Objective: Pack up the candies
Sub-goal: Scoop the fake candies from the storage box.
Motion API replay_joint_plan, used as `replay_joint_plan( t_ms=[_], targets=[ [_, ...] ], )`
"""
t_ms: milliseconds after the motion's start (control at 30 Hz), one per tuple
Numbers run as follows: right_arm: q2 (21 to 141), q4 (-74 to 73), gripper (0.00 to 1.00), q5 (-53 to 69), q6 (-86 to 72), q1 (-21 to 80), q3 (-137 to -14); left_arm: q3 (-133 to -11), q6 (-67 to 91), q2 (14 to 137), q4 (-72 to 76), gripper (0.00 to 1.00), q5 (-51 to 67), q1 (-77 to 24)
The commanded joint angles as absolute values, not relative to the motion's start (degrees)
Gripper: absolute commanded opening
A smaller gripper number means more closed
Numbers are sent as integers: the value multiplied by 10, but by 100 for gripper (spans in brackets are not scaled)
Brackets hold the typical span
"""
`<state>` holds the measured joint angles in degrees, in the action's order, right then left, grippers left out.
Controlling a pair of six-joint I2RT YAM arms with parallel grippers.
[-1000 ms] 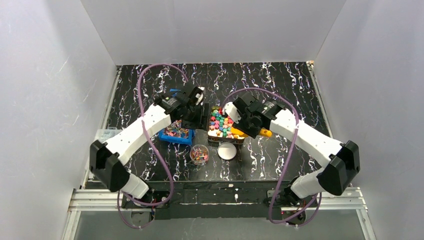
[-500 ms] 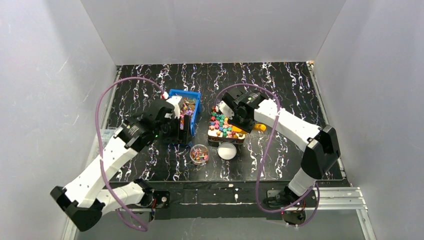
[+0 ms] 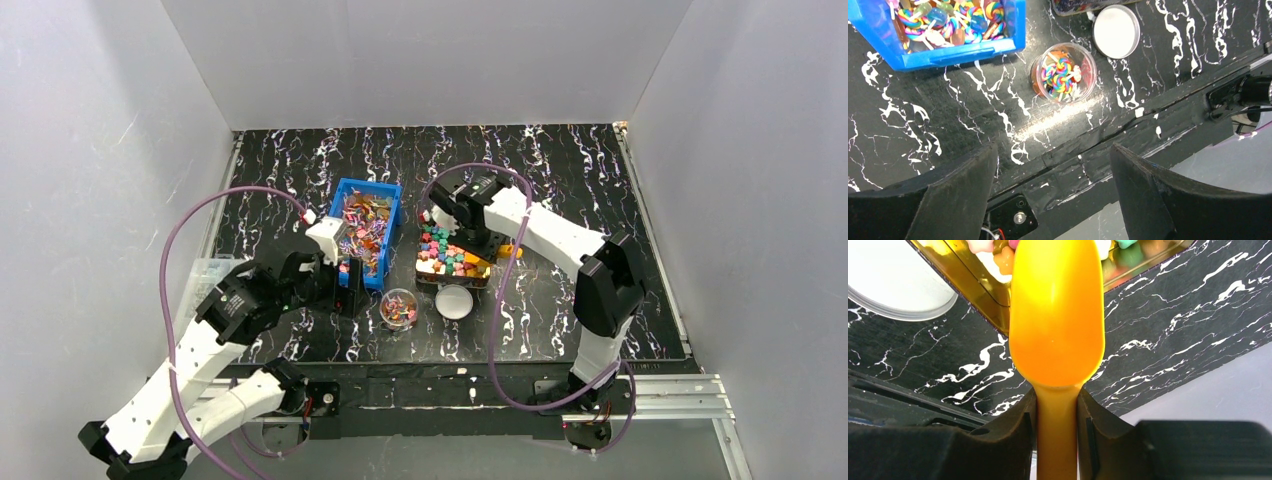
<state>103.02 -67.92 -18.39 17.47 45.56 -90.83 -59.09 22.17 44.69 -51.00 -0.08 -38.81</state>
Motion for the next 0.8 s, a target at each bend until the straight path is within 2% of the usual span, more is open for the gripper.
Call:
replay_joint_plan(
  t_ms=[0, 367, 767],
  targets=[
    [1058, -704, 1, -194, 156, 467, -947, -567, 204, 427, -514, 82, -7, -386],
    [1123, -687, 1, -186, 133, 482, -977, -525, 206, 380, -492, 82, -22, -387],
    [1176, -598, 1, -169, 69, 483, -996, -474, 208, 327, -455, 85, -43, -386]
  ],
)
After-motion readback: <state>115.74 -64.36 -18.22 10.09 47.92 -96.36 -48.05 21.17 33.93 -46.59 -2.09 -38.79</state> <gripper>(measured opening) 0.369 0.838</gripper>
